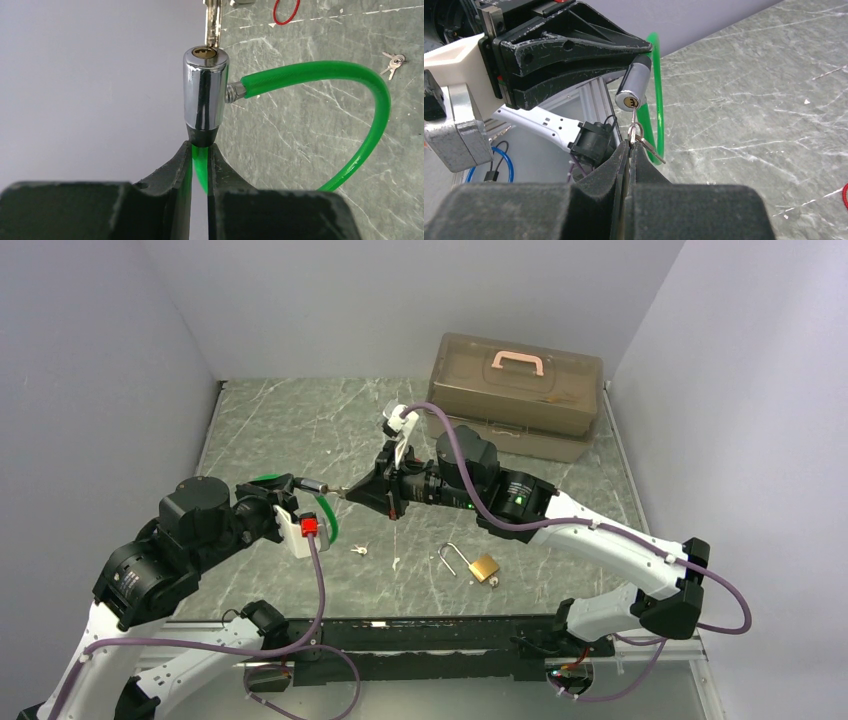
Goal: Unlock with the key
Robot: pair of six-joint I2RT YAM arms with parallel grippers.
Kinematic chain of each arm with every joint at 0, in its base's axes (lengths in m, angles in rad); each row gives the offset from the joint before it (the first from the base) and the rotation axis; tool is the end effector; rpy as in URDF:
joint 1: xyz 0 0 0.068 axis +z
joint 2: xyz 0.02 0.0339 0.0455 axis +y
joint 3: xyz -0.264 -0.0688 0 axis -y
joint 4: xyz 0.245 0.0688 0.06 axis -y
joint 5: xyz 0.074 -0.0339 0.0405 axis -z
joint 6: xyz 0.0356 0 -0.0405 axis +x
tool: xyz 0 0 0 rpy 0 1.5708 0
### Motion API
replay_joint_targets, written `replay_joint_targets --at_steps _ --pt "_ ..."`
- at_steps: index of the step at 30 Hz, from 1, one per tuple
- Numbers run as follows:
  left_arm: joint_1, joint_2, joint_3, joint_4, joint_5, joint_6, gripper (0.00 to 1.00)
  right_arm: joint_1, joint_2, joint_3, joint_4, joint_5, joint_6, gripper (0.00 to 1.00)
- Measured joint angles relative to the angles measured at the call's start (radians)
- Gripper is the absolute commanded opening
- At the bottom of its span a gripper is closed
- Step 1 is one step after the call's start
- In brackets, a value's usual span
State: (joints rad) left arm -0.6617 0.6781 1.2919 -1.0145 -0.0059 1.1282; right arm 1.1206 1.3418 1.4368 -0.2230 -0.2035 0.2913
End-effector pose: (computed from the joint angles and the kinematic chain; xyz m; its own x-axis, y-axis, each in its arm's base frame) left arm 0.0641 -0.0496 0.4265 0.4196 0.8186 -0.3923 0.5394 0.1227 0.8330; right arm 0.1268 0.2789 0.4397 -0.3315 -0.0395 -0.9426 -0.9122 0.2683 0.3096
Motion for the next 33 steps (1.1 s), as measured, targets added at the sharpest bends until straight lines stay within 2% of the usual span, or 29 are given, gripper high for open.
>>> replay_joint_targets --at_steps 33 --pt "0.000 0.012 0.014 0.000 0.009 0.000 0.00 0.000 -0.016 -0.007 0.008 -0.012 0.004 0.00"
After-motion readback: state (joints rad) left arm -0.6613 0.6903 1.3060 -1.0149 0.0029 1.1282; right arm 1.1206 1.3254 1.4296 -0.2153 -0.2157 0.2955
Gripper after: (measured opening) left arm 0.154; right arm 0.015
